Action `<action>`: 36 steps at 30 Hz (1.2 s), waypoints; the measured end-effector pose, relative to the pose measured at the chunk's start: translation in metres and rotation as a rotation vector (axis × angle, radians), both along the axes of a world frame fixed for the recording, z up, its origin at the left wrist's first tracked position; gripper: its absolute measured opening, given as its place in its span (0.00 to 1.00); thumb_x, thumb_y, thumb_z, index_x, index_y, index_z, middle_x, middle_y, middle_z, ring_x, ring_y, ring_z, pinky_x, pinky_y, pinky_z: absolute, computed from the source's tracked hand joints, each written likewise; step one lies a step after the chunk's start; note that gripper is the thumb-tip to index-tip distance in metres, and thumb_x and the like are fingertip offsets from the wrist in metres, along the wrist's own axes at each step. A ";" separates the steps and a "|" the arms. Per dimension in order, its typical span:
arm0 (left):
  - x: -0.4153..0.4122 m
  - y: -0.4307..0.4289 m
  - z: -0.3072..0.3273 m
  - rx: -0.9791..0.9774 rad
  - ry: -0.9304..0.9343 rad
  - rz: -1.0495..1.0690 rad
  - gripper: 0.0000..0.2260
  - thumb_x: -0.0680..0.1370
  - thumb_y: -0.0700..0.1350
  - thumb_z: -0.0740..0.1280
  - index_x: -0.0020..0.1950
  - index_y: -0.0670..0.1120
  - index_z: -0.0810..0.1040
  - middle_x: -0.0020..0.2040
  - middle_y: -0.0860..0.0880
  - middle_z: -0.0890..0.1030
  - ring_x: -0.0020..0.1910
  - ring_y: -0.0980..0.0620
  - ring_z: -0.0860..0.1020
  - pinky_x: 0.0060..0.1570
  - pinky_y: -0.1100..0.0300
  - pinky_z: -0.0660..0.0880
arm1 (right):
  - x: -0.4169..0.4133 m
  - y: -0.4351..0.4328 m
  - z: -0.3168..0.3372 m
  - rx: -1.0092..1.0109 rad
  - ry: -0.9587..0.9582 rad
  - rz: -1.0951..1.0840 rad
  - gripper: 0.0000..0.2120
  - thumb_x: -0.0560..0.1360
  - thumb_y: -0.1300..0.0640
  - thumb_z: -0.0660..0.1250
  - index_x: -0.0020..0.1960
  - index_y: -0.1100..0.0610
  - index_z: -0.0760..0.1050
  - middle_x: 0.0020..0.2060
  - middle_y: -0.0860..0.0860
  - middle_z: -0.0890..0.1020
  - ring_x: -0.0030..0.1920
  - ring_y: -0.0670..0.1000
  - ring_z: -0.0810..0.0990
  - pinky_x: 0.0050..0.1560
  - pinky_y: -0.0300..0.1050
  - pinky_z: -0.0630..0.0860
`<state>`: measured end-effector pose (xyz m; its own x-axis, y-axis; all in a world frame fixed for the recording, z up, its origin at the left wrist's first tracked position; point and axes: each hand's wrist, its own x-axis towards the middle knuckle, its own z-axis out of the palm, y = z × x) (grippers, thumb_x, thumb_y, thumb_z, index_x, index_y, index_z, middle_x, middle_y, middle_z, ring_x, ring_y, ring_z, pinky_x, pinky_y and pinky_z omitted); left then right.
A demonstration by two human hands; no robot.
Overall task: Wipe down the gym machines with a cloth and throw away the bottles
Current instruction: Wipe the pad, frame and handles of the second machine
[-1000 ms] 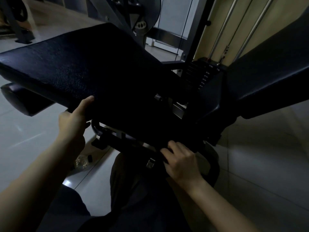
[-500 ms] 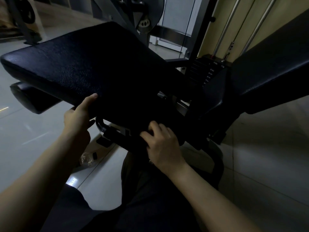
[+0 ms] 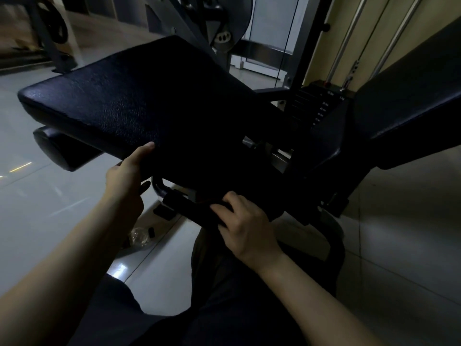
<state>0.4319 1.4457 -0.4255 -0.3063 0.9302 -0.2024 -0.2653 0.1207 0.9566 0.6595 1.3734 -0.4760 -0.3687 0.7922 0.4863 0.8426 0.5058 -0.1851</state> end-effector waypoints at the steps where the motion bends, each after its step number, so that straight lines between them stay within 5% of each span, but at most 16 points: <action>1: 0.000 0.000 0.000 -0.003 -0.003 0.000 0.20 0.73 0.57 0.75 0.60 0.48 0.83 0.51 0.54 0.87 0.53 0.56 0.83 0.60 0.55 0.74 | 0.011 -0.004 -0.004 -0.015 0.012 -0.033 0.13 0.74 0.58 0.66 0.58 0.56 0.78 0.52 0.54 0.76 0.47 0.55 0.79 0.41 0.51 0.80; 5: 0.003 0.001 0.001 -0.016 -0.010 0.003 0.20 0.73 0.57 0.75 0.61 0.48 0.83 0.52 0.54 0.87 0.54 0.56 0.83 0.59 0.56 0.74 | 0.058 -0.033 -0.024 -0.006 0.069 -0.182 0.11 0.72 0.58 0.67 0.54 0.57 0.79 0.52 0.56 0.77 0.43 0.58 0.82 0.38 0.48 0.81; 8: 0.003 -0.001 0.001 -0.019 -0.015 0.007 0.19 0.74 0.57 0.74 0.60 0.48 0.83 0.50 0.55 0.87 0.53 0.57 0.83 0.57 0.55 0.73 | 0.057 -0.042 -0.022 -0.021 0.220 -0.217 0.16 0.72 0.65 0.73 0.59 0.60 0.79 0.53 0.55 0.77 0.47 0.55 0.82 0.45 0.48 0.83; 12: 0.003 0.000 0.001 -0.022 -0.021 0.029 0.19 0.74 0.56 0.74 0.60 0.48 0.83 0.48 0.55 0.87 0.51 0.58 0.84 0.55 0.57 0.75 | 0.002 -0.020 -0.002 0.013 0.346 -0.069 0.17 0.77 0.65 0.65 0.65 0.60 0.76 0.58 0.53 0.74 0.56 0.49 0.79 0.57 0.37 0.78; 17: 0.002 0.003 -0.004 -0.015 -0.015 0.049 0.20 0.73 0.56 0.75 0.59 0.46 0.83 0.49 0.53 0.88 0.50 0.57 0.85 0.49 0.57 0.74 | -0.063 0.032 0.027 0.085 0.302 0.054 0.18 0.77 0.63 0.61 0.66 0.60 0.76 0.58 0.58 0.75 0.55 0.59 0.79 0.52 0.51 0.80; 21: 0.002 0.005 -0.005 -0.016 -0.028 0.063 0.19 0.73 0.55 0.75 0.60 0.47 0.84 0.50 0.51 0.87 0.53 0.54 0.84 0.49 0.57 0.74 | -0.076 0.070 0.049 0.121 0.112 0.138 0.18 0.77 0.57 0.62 0.67 0.58 0.75 0.63 0.58 0.75 0.60 0.60 0.74 0.60 0.55 0.73; 25: 0.003 0.005 -0.004 -0.020 0.006 0.050 0.19 0.74 0.57 0.74 0.59 0.47 0.83 0.51 0.52 0.87 0.54 0.54 0.84 0.51 0.55 0.74 | -0.043 0.067 0.032 0.075 -0.041 -0.082 0.19 0.81 0.46 0.58 0.68 0.54 0.70 0.63 0.54 0.74 0.61 0.57 0.73 0.59 0.55 0.72; 29: 0.000 0.005 -0.004 -0.030 0.030 0.043 0.18 0.74 0.56 0.75 0.58 0.46 0.84 0.51 0.51 0.87 0.54 0.53 0.84 0.50 0.55 0.74 | 0.010 0.046 0.021 -0.015 0.036 -0.348 0.14 0.80 0.48 0.61 0.62 0.53 0.71 0.56 0.53 0.75 0.57 0.56 0.76 0.54 0.49 0.72; 32: -0.001 0.007 -0.004 -0.032 0.022 0.041 0.18 0.75 0.55 0.74 0.58 0.45 0.84 0.51 0.50 0.87 0.54 0.52 0.84 0.48 0.55 0.75 | 0.016 0.052 0.028 -0.151 0.037 -0.491 0.24 0.75 0.51 0.70 0.68 0.55 0.68 0.63 0.56 0.73 0.64 0.57 0.73 0.60 0.52 0.74; 36: -0.004 0.007 -0.004 -0.031 0.042 0.000 0.18 0.75 0.55 0.74 0.59 0.45 0.83 0.51 0.50 0.87 0.54 0.51 0.84 0.49 0.55 0.75 | -0.014 0.122 0.045 -0.184 0.128 -0.579 0.25 0.75 0.55 0.70 0.69 0.59 0.67 0.67 0.60 0.69 0.66 0.61 0.69 0.67 0.55 0.69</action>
